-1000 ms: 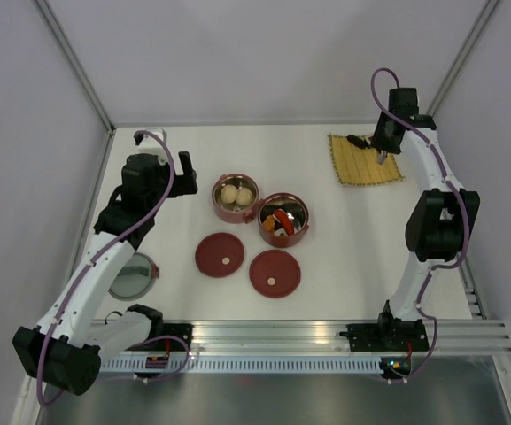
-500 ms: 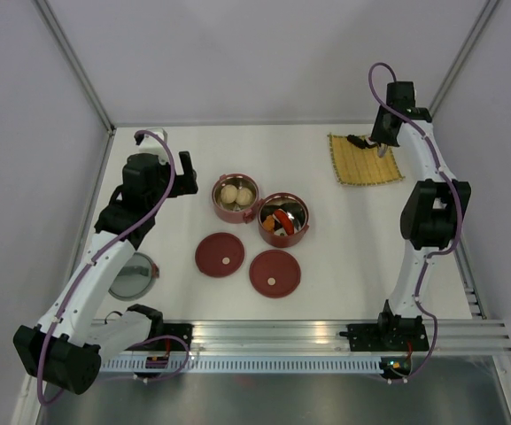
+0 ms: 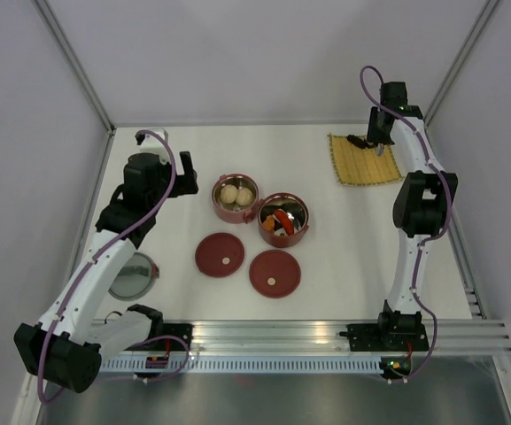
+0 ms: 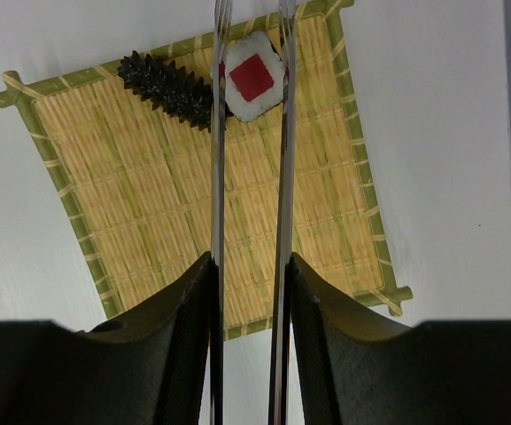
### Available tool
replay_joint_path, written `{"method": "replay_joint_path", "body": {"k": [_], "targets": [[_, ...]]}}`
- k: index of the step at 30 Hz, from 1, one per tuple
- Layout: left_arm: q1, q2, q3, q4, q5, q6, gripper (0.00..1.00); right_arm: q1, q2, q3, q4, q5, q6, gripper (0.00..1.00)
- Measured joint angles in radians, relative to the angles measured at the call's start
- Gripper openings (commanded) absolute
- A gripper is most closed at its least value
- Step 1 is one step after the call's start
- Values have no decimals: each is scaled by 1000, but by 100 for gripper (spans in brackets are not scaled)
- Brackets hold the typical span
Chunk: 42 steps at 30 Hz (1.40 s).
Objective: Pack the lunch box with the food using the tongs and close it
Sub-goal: Pick up the fake food from the plate.
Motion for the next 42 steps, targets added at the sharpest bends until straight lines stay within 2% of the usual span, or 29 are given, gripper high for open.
{"method": "replay_joint_path", "body": {"k": [16, 24, 35, 39, 42], "targets": [[0, 21, 0, 0, 0, 0, 100, 0, 68, 72, -22, -7, -69, 44], [0, 31, 0, 0, 0, 0, 100, 0, 110, 77, -65, -17, -85, 38], [0, 30, 0, 0, 1, 0, 100, 0, -3, -103, -61, -24, -84, 28], [0, 28, 0, 0, 2, 0, 100, 0, -33, -137, -71, -26, -77, 28], [0, 26, 0, 0, 3, 0, 100, 0, -84, -222, -68, -29, -71, 29]]}}
